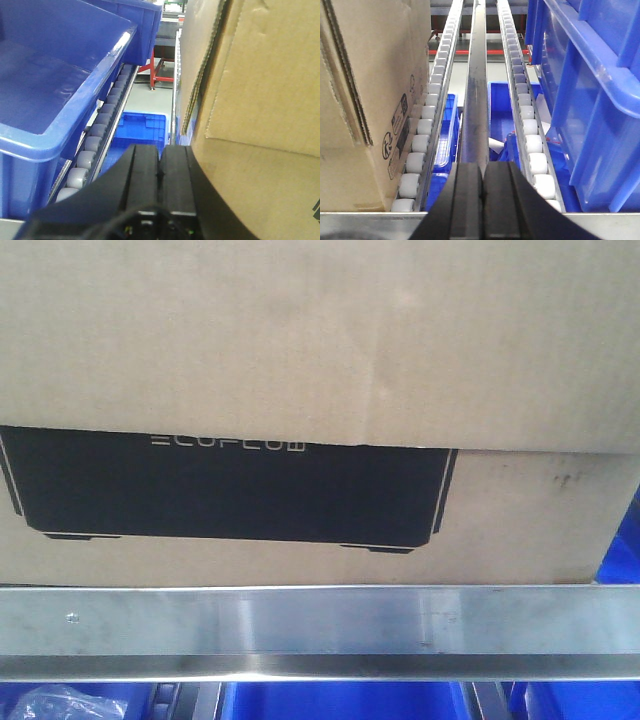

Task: Grab box from left shelf to table start

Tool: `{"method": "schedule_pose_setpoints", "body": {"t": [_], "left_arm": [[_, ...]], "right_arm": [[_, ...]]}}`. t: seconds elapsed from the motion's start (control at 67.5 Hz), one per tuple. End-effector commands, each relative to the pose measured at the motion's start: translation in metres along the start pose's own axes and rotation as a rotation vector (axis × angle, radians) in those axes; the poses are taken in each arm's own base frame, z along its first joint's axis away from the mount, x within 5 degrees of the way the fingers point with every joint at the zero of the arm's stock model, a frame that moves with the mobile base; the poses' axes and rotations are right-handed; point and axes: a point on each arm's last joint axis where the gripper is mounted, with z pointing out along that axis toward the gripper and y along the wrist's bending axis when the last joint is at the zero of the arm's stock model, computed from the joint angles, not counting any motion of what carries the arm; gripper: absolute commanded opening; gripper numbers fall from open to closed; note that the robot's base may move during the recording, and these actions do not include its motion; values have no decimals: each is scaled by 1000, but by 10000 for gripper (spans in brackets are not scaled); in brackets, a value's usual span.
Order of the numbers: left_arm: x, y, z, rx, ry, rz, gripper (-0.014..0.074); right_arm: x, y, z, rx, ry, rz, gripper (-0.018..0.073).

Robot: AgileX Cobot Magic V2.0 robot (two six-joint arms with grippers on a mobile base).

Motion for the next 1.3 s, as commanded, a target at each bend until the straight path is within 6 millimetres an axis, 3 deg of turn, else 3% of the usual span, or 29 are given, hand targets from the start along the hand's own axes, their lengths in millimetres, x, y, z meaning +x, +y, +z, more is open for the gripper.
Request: {"method": "schedule_pose_setpoints", "body": {"t": [0.0,0.429,0.622,0.814,1.184,1.288], "left_arm": [[-9,-1,-2,9,-102,-7,-99],[-10,-1,-2,9,-104,-7,-99],[-19,-1,-3,10,-204,-7,-99],[-50,-1,-10,13,-371,-8,-99],[-141,-5,-27,19,-287,-3,-92],[-156,-6,-26,19,-274,-3,15]], "right_arm": [[-8,0,-1,3,-96,-8,58],[-8,0,-1,3,-96,-8,58],[-8,0,-1,3,-96,-8,58],[-8,0,-1,3,-96,-8,58],[-8,0,-1,3,-96,-8,58],[-8,0,-1,3,-96,-8,58]]}}
